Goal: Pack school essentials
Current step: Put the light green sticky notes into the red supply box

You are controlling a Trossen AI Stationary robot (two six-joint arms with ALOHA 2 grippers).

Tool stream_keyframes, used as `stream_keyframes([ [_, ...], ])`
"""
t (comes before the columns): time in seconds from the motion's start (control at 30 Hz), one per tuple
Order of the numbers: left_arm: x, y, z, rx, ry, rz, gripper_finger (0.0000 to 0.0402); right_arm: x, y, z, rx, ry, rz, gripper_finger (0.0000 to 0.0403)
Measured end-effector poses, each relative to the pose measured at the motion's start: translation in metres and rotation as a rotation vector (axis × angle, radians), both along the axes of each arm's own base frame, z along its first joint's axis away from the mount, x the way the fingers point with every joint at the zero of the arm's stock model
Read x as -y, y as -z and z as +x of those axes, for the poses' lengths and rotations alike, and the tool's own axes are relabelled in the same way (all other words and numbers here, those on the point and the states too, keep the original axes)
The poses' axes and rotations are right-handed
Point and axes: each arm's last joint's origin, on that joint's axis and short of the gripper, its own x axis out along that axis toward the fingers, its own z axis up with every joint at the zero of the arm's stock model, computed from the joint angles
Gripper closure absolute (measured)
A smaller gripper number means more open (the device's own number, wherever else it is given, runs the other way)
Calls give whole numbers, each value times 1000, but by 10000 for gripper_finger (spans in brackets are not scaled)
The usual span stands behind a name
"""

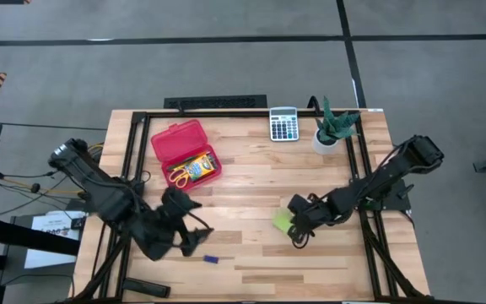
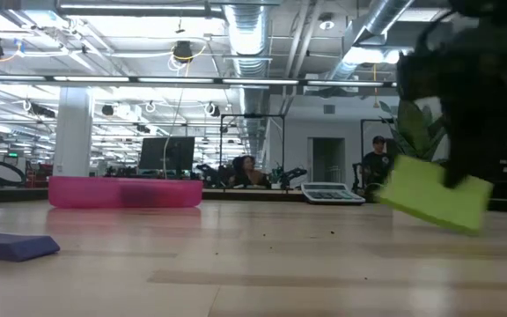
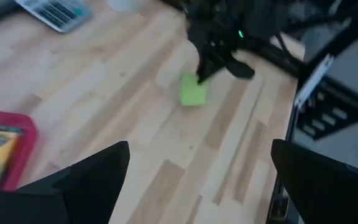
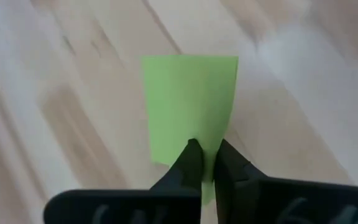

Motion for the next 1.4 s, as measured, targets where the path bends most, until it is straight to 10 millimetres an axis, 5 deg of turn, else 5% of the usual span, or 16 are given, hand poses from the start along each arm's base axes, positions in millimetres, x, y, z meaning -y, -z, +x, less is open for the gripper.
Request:
stream_keyframes([
  [0.2,-17,5,-17,69,-73,-100,17,-5,-20,15,282,136,10,379],
  [0.53,-42,79,-34,292,-186,-333,17,-3,-84,52,617,237,-63,374],
  [0.8,-58,105,-10,374,-198,-243,17,16,-110,66,677,281,-115,375],
  [1.4,-84,130,53,432,-161,-232,17,23,-111,69,677,293,-127,369],
])
